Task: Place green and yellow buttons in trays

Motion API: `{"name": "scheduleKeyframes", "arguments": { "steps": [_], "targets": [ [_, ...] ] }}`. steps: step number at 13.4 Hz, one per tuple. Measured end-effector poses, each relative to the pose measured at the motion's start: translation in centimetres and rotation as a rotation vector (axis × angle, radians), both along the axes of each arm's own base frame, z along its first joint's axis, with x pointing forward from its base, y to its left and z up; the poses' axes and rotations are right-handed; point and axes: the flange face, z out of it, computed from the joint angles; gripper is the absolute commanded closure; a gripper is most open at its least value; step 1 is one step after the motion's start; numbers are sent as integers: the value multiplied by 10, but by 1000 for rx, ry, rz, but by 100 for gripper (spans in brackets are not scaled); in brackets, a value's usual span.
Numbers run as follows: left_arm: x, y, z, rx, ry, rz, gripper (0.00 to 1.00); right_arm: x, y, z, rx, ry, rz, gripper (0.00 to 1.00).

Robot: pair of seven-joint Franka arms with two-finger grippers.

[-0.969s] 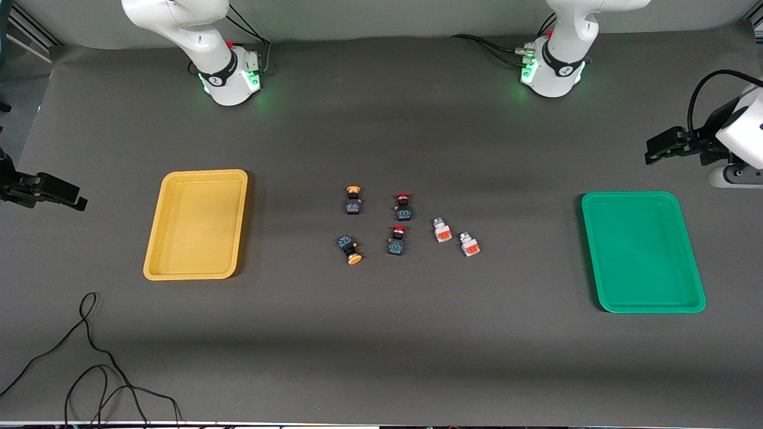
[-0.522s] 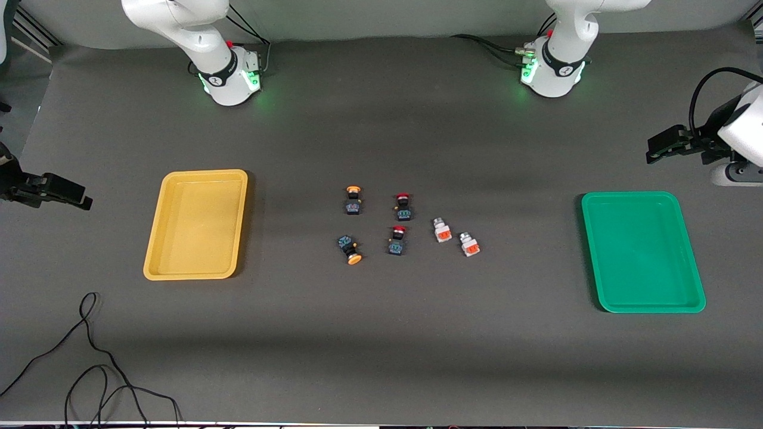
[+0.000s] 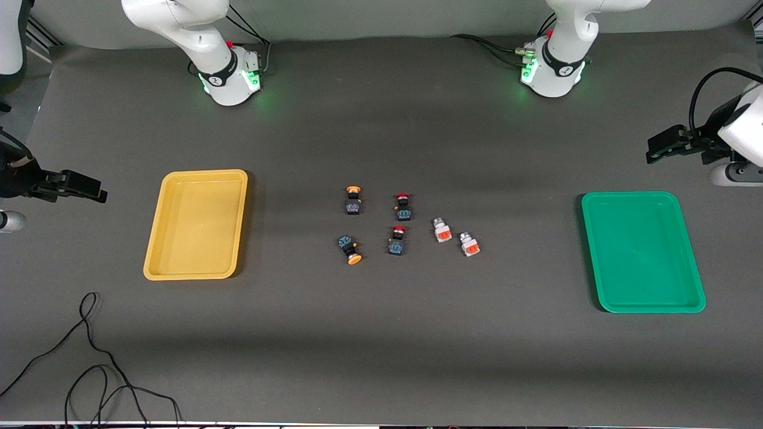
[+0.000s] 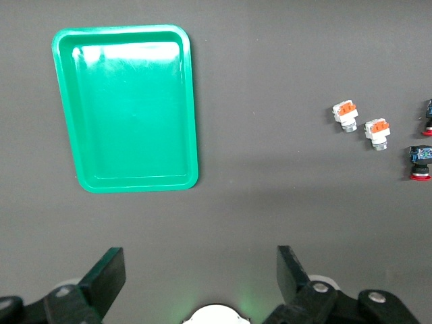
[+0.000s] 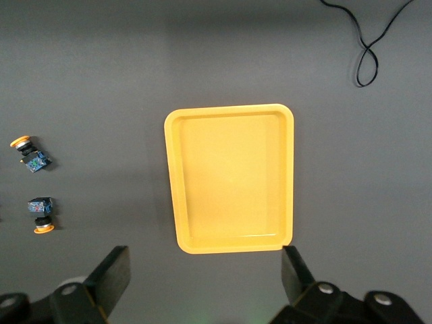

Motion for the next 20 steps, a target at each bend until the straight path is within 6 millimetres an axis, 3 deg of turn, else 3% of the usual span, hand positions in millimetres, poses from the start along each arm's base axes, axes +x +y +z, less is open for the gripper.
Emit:
{"name": "scheduleKeyframes", "arguments": {
  "steps": [2,5,8,11,13,16,20],
  "targets": [
    [0,0,-1,0,2,-1,0,0,10,0,23,1,-41,0],
    [0,-4,-7,0,14,-8,0,-1,57,-1,32,5,-8,0],
    [1,-16,-21,-1,17,-26,0,-3,86,-10,33,24,35,0],
    [2,-37,-34,2,17,-19,0,-12,139,-29,16,60,20,0],
    [1,-62,-45,7,5,0,0,-18,183,-43,10,49,-37,0],
    [-6,-120,-69,20,-12,51,0,-26,246,-77,-5,52,-119,0],
    [-25,-203,-97,20,-40,138,0,-46,332,-148,-29,41,-196,1]
  ]
}}
